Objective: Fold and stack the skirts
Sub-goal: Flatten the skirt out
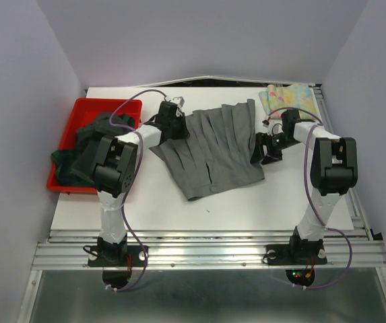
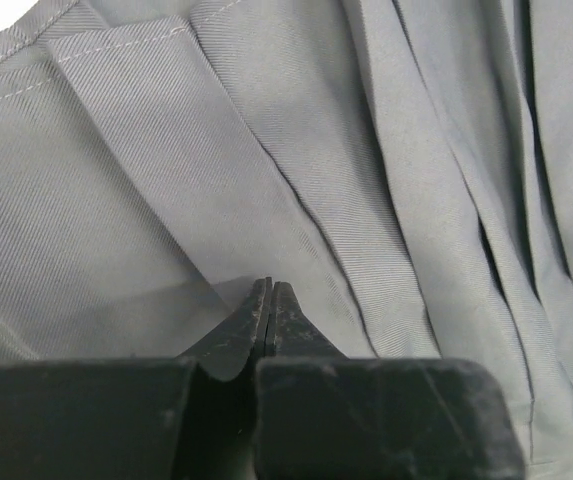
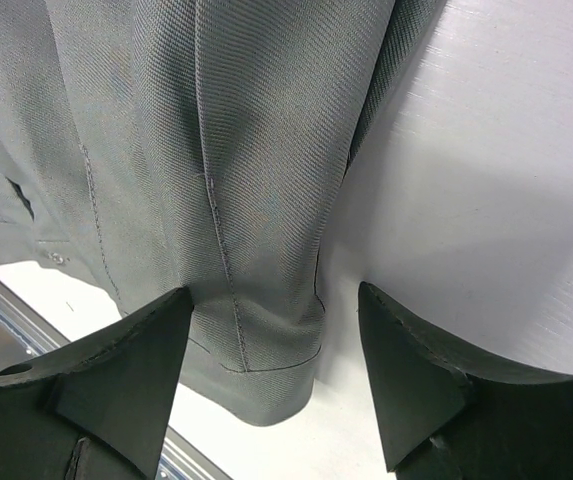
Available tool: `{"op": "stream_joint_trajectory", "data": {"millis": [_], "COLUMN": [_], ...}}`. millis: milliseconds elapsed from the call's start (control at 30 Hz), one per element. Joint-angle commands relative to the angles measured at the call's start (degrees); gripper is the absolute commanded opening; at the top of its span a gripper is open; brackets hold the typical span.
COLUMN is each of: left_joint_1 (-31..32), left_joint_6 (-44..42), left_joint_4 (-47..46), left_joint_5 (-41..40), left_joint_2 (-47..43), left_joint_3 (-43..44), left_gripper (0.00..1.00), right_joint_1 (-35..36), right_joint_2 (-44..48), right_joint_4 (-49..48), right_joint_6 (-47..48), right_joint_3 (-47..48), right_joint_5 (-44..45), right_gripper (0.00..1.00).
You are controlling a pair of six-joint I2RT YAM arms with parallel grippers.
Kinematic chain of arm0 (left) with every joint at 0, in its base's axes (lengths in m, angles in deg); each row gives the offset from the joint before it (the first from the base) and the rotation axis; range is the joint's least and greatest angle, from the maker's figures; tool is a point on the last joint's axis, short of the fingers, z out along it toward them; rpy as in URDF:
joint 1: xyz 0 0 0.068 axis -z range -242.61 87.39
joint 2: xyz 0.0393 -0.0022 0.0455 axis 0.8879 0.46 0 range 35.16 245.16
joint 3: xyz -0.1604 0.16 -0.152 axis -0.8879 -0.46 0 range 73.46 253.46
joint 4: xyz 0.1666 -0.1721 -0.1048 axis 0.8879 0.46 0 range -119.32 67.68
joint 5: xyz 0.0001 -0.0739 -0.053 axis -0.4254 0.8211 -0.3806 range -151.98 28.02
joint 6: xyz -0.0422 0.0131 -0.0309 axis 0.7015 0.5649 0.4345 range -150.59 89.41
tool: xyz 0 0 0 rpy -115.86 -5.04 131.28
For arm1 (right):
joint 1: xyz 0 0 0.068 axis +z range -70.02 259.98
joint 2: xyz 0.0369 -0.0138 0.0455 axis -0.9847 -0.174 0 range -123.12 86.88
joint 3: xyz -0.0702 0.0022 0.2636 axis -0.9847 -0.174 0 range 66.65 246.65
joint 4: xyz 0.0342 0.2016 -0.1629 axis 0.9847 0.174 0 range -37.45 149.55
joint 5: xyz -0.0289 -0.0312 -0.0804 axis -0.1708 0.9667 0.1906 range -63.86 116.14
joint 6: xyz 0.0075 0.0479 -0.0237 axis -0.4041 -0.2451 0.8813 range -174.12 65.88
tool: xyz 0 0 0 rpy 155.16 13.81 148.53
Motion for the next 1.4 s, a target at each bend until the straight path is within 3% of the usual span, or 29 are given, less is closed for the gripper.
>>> {"op": "stream_joint_trajectory", "data": {"millis": [0, 200, 300, 333, 367, 400, 467, 833, 1067, 1367], "left_joint_1": [-0.2, -1.5, -2.0, -2.0, -2.0, -1.9, -1.9, -0.9, -1.0, -1.0], "left_joint_6": [-0.2, -0.2, 0.0, 0.2, 0.6, 1.8, 1.8, 4.2, 6.0, 7.6], "left_joint_4": [-2.0, -3.4, -1.3, -0.2, 0.4, 0.0, -0.7, -1.5, -3.6, -4.7], "left_joint_5": [-0.3, -1.8, 1.2, 1.3, 1.2, 0.3, 0.4, 1.7, 3.8, 1.6], "left_joint_2": [-1.5, -3.0, -2.1, -2.1, -2.3, -3.6, -4.4, -0.1, 2.9, -0.1], "left_joint_3": [3.2, 3.7, 5.1, 5.3, 4.7, 2.5, 0.2, -0.1, 1.5, -2.4], "left_gripper": [0.00, 0.00, 0.00, 0.10, 0.37, 0.46, 0.49, 0.51, 0.38, 0.48], "right_joint_1": [-0.2, -0.2, -0.7, -0.7, -0.7, -0.7, -0.7, -0.7, -0.7, -0.7], "right_joint_2": [-1.1, -0.8, -0.9, -0.8, -0.8, -0.8, -1.0, -1.8, -2.4, -2.1], "right_joint_4": [1.3, 1.5, 1.7, 1.8, 1.9, 1.9, 1.9, 2.3, 2.7, 2.7], "right_joint_6": [1.7, 2.1, 2.5, 2.4, 2.5, 2.4, 2.4, 1.9, 2.3, 2.6], "right_joint_3": [0.9, 0.7, 0.7, 0.8, 0.8, 0.9, 1.2, 2.8, 3.0, 2.4], "right_joint_5": [1.2, 1.7, 1.8, 1.7, 1.7, 1.6, 1.6, 1.9, 1.7, 1.9], "right_gripper": [0.73, 0.73, 0.73, 0.73, 0.73, 0.73, 0.73, 0.73, 0.73, 0.73]}}
